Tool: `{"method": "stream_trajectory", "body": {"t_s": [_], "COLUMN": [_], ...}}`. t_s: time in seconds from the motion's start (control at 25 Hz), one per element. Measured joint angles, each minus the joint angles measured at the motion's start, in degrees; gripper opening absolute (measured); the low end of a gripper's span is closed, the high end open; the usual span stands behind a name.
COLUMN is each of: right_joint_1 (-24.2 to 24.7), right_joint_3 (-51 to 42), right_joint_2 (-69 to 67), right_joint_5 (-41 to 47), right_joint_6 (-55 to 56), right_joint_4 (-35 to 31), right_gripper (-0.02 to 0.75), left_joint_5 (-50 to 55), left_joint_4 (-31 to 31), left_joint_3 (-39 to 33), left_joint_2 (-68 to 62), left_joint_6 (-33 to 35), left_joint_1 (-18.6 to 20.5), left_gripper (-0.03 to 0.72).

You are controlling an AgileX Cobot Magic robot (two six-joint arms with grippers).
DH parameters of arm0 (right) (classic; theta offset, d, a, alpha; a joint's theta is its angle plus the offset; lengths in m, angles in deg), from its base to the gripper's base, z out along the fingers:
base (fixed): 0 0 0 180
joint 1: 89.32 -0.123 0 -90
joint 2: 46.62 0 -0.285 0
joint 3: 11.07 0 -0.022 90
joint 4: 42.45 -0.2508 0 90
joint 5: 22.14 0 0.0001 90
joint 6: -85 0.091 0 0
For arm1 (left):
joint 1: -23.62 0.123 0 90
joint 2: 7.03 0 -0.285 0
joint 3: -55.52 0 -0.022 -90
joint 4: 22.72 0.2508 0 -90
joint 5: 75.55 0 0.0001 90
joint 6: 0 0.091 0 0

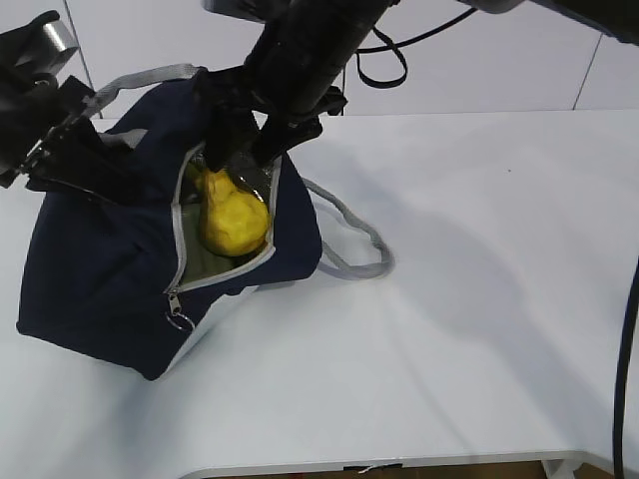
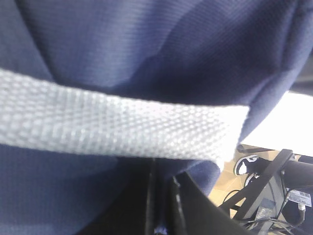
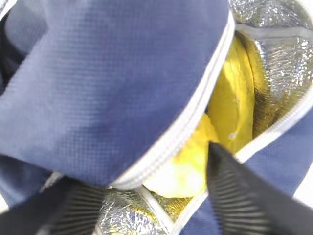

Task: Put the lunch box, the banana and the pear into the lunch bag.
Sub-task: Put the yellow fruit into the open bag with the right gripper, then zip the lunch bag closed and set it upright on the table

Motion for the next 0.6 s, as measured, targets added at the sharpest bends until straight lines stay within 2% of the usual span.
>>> {"method": "stream_trajectory", "body": {"t_s": [0.08, 0.16, 0.32, 0.6], "right_joint_1": [0.00, 0.00, 0.00, 0.20], "right_joint_3": [0.00, 0.00, 0.00, 0.00], "right_joint_2": [0.00, 0.00, 0.00, 3.20], "right_joint_5": [0.00, 0.11, 1.20, 1.65], "right_joint_6": [0.00, 0.00, -0.33, -0.55], "right_joint_4": [0.00, 0.00, 1.11, 8.76], "right_gripper": [0.510, 0.538, 0.545, 0.546], "left_joint_5": [0.00, 0.00, 0.00, 0.00], "left_joint_4": [0.00, 0.00, 0.00, -0.14], "left_joint_3": [0.00, 0.00, 0.00, 0.00], "left_joint_2": [0.00, 0.00, 0.00, 0.00], "left_joint_6": [0.00, 0.00, 0.00, 0.00], "left_joint_1": [0.00, 0.00, 0.00, 0.00], "left_gripper": [-0.013, -0.013, -0.013, -0.013]}}
